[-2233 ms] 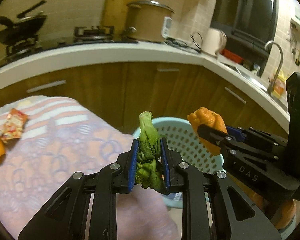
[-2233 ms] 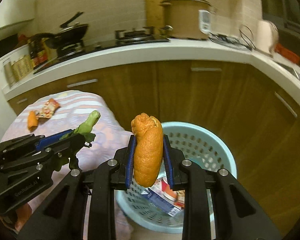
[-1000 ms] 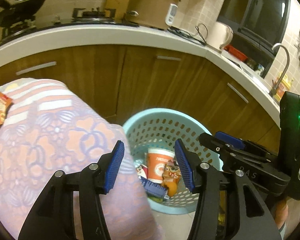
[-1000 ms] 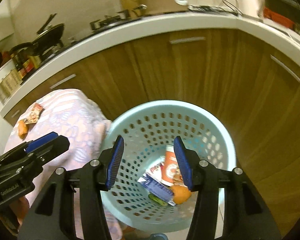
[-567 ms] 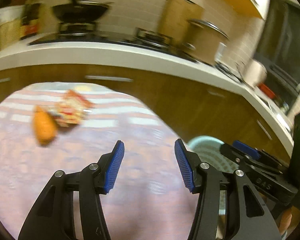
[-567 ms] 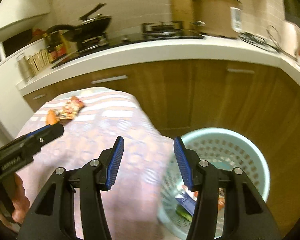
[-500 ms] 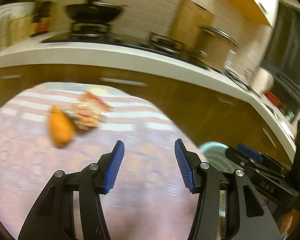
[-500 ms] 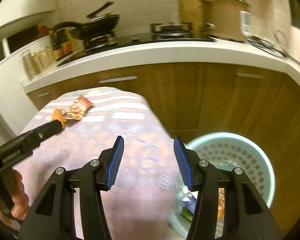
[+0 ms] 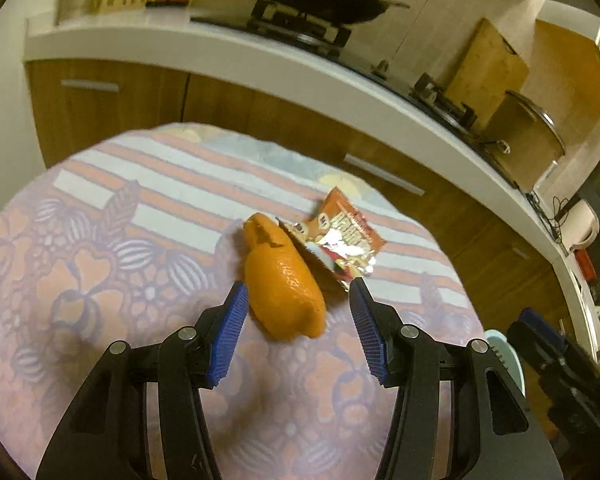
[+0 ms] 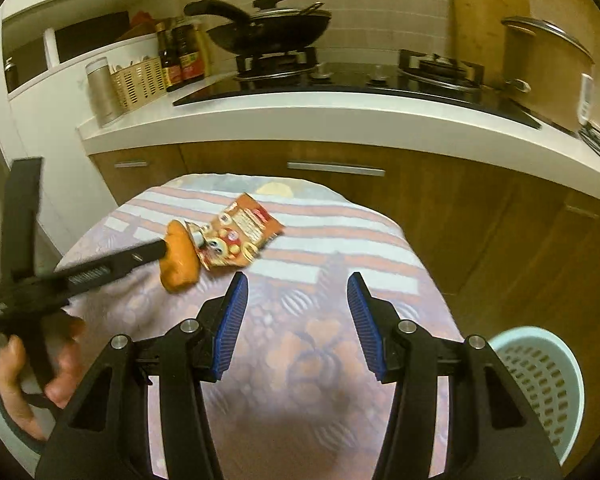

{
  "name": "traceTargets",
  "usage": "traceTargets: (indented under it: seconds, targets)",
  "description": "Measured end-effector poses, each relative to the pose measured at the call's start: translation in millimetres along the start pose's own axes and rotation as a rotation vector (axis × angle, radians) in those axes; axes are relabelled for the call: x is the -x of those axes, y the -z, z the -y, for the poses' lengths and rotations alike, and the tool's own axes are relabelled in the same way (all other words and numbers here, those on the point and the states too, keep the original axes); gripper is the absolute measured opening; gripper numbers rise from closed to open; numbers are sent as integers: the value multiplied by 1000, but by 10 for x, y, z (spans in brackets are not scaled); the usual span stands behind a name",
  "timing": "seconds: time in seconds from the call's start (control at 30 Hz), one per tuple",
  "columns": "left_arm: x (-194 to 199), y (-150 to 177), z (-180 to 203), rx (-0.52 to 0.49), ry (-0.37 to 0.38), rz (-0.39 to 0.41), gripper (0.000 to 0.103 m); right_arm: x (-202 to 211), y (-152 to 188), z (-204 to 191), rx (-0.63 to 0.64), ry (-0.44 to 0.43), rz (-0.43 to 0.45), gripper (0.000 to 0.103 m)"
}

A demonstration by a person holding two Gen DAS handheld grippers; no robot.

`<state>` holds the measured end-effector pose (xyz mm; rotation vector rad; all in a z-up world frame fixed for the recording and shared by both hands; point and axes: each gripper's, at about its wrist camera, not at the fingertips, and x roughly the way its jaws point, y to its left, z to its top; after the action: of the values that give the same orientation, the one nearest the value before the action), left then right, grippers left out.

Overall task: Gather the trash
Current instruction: 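Grasp the remaining orange peel with the left tool, then grasp the small snack wrapper with the right tool and lift it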

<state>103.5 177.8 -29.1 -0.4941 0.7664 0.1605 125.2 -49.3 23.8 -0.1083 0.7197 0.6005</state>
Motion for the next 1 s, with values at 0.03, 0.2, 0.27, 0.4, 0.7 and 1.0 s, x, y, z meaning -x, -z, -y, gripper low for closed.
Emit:
traceTargets:
  seconds: [0.03,0.2,0.27,0.4,0.7,1.0]
  targets:
    - [-52,-6,-22,2,-5,-8,51,-50,-36,-22,-1,-6,-6,48]
    - [-297,-36,-84,4,-4,-54,49,-237,-149,-97,-8,-41,-31,48]
    - [-353,-29,-137,-3,4,-66,46,-300,-174,-126,0,-51,-40,48]
    - [-342,-29,-213,6,56,-58,30,-457,-193,-226,36,-61,-66,49]
    - [-61,-112,-522,65,11,55,26,-952,-107,-379,76,-106,-178,81]
    - [-85,-112,-736,122,24,80,26,-1502,-244,-513,108,-77,-231,93]
